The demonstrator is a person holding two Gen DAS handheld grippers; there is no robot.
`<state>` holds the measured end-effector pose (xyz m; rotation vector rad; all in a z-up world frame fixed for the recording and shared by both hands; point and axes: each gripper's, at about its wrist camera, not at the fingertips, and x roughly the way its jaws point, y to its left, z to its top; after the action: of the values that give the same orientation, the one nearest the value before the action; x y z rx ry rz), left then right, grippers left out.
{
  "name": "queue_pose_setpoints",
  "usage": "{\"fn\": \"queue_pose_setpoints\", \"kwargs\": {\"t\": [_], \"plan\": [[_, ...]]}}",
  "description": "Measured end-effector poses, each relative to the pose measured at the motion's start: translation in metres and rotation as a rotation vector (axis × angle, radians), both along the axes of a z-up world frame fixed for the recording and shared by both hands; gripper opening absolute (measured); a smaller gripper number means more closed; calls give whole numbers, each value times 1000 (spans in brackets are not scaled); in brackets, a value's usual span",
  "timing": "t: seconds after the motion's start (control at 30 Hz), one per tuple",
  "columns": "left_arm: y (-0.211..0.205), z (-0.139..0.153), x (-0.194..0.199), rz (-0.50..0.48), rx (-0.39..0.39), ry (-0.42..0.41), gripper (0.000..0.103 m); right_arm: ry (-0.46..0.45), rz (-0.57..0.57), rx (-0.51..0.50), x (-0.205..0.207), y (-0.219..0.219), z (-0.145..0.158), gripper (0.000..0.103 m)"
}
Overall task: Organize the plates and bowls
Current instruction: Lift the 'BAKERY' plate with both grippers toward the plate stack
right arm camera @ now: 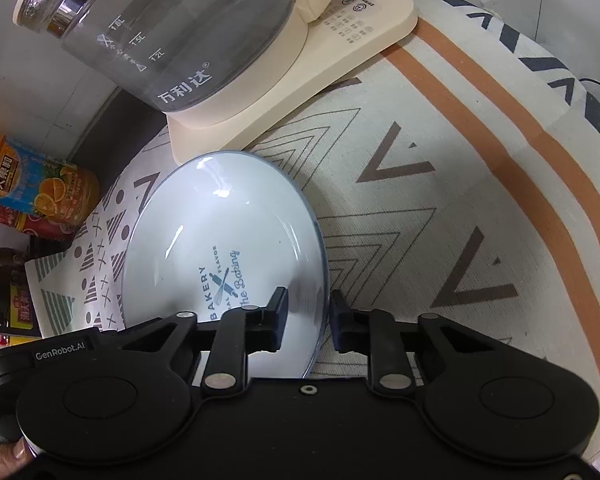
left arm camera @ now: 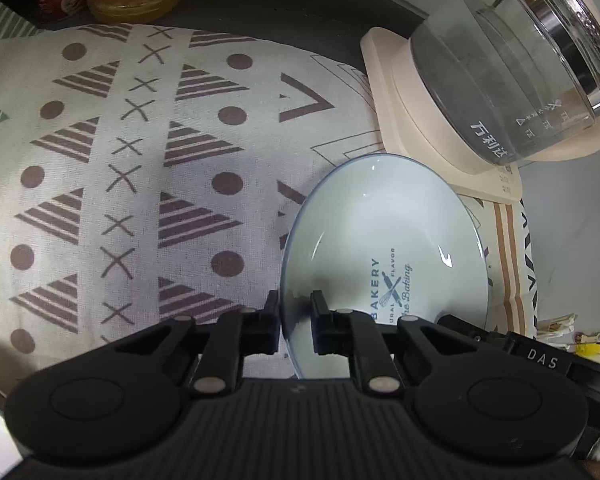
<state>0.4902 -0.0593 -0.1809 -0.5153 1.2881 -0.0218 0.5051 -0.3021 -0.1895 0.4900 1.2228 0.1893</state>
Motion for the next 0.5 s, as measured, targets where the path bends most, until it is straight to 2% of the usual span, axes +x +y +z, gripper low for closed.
{"fn": "queue_pose_setpoints", "kwargs": {"t": [0.23,0.5], "plan": [[5,10,-5,-16,-6,-46,11,-40,7,-10,-3,-1,3,13],[18,26,-13,1,-11,-97,11,-123,10,31,-10,0,25,9]]}}
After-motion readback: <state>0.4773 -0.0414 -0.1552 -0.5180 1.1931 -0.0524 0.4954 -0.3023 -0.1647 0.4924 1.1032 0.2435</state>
